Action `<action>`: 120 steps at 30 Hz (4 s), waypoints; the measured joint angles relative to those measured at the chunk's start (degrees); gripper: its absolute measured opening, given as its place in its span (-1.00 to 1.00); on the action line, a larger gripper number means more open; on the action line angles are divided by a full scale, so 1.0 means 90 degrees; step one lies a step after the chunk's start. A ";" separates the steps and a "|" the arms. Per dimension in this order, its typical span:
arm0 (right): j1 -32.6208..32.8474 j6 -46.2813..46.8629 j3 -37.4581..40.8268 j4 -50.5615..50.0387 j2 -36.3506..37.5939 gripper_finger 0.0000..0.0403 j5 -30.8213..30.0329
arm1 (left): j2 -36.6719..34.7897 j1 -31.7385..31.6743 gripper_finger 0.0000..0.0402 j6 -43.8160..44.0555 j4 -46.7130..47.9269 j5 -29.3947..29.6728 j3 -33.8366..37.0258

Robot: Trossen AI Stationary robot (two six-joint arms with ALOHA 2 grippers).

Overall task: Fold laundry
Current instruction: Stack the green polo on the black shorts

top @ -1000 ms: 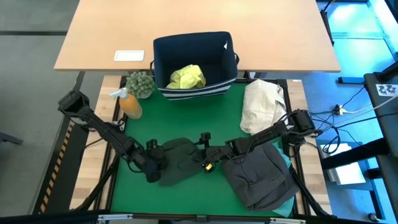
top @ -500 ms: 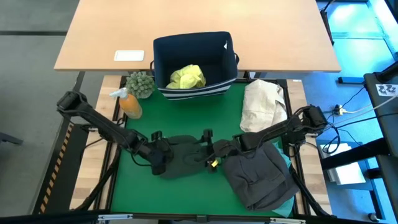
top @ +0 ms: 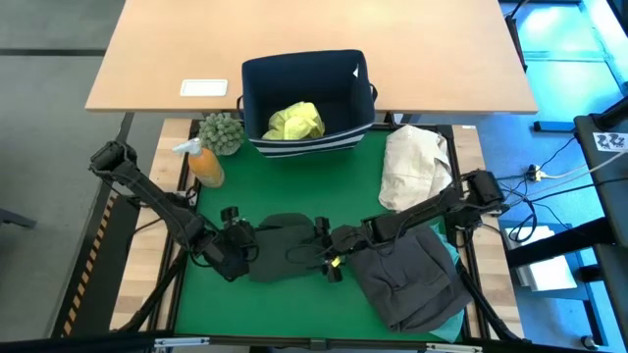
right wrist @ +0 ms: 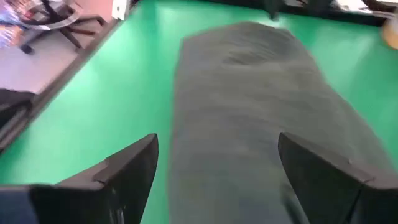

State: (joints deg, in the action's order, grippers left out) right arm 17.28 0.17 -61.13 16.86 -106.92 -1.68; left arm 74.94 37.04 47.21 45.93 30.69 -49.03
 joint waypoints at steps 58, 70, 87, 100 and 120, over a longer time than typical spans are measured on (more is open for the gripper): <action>-0.0127 -0.0065 -0.0004 -0.1013 0.0172 0.64 -0.0356 | -0.1957 0.0017 -0.18 0.1554 -0.1177 0.0823 0.2597; -0.0132 -0.0043 -0.0004 -0.1109 -0.0222 0.64 -0.0559 | -0.1953 -0.0274 -0.18 0.1716 -0.1356 0.0341 0.2705; -0.0353 0.0047 -0.0006 -0.2041 -0.0222 0.64 -0.2220 | -0.1943 -0.0329 -0.18 0.1695 -0.2535 -0.0486 0.2705; -0.0426 0.0045 -0.0004 -0.2410 0.0077 0.64 -0.2486 | -0.1702 -0.0321 -0.18 0.1476 -0.2655 -0.1336 0.2646; 0.0125 -0.0458 -0.0013 -0.1625 0.0397 0.64 -0.1384 | -0.1872 -0.0715 -0.18 0.0701 -0.0608 0.0208 0.1970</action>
State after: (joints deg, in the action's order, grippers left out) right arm 18.41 -3.95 -61.25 2.24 -103.35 -14.14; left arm 58.08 30.61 53.52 40.46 32.56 -31.30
